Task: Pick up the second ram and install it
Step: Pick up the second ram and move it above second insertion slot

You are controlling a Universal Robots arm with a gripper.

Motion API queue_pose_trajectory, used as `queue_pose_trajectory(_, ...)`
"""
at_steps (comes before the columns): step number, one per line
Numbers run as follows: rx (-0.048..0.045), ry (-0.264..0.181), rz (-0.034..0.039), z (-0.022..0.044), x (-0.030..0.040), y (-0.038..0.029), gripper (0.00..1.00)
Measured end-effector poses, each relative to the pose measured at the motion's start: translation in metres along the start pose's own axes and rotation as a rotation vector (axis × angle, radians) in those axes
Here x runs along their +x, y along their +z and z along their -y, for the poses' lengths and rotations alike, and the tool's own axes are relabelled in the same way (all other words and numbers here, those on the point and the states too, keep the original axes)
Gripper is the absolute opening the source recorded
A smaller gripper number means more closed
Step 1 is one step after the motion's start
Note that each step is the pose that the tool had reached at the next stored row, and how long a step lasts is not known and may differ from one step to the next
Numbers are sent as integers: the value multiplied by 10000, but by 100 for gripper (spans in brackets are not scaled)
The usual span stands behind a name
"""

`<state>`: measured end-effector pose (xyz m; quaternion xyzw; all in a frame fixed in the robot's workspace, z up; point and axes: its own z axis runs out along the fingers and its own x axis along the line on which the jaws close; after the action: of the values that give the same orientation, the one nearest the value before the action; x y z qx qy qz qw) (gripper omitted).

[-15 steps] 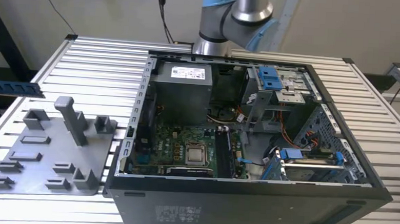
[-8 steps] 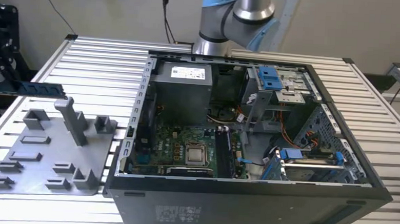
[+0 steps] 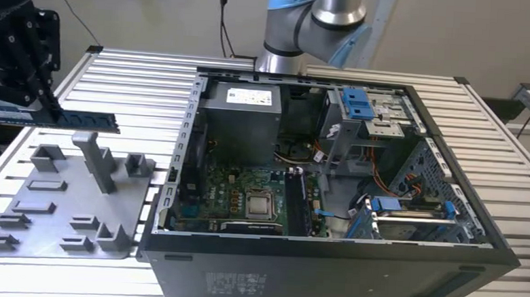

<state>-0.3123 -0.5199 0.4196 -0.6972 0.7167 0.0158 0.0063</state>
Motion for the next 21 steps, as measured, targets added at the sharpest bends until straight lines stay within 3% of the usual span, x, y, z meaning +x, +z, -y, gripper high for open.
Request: queue_pose_trajectory(21,0,0,0,511,-14,-6,14)
